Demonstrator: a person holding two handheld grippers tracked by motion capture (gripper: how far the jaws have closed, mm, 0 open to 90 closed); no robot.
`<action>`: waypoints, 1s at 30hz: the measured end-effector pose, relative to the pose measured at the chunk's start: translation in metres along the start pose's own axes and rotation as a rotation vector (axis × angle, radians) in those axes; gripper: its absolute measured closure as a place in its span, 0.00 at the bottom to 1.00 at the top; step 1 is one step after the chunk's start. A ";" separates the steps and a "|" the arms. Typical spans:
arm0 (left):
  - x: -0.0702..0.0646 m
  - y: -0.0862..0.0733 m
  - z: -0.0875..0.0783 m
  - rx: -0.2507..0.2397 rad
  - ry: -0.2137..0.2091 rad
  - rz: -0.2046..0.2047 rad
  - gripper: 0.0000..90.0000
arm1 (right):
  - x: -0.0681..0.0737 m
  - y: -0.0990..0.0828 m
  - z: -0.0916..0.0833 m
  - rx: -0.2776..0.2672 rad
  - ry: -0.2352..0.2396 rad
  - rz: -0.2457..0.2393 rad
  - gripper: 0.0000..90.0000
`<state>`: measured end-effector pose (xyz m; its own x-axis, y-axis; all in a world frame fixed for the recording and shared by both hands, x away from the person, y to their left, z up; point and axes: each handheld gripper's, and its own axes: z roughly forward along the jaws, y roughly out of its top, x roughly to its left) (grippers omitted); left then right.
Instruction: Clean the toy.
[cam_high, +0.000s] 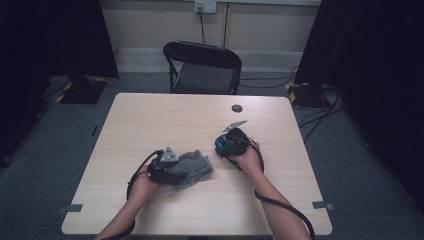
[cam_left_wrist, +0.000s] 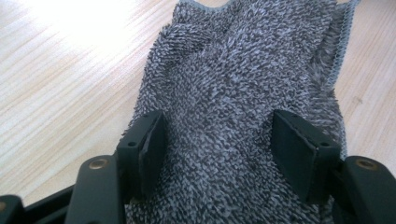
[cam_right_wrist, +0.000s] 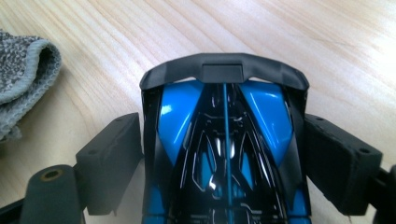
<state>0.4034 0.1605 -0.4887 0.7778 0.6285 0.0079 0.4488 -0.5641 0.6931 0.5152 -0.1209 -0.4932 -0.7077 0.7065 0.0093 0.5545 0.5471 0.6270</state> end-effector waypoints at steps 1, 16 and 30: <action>0.000 0.000 0.000 0.000 -0.001 0.000 0.40 | 0.000 0.000 0.001 0.001 -0.002 0.000 0.19; 0.000 0.000 0.000 0.001 0.002 -0.004 0.40 | -0.001 0.000 0.002 -0.005 -0.003 0.003 0.28; 0.000 0.001 0.000 0.004 0.002 -0.009 0.40 | -0.004 -0.003 -0.004 -0.017 0.012 0.034 0.28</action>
<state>0.4037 0.1595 -0.4884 0.7730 0.6344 0.0030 0.4573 -0.5605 0.6905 0.5148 -0.1274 -0.4921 -0.6936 0.7192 0.0402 0.5708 0.5147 0.6397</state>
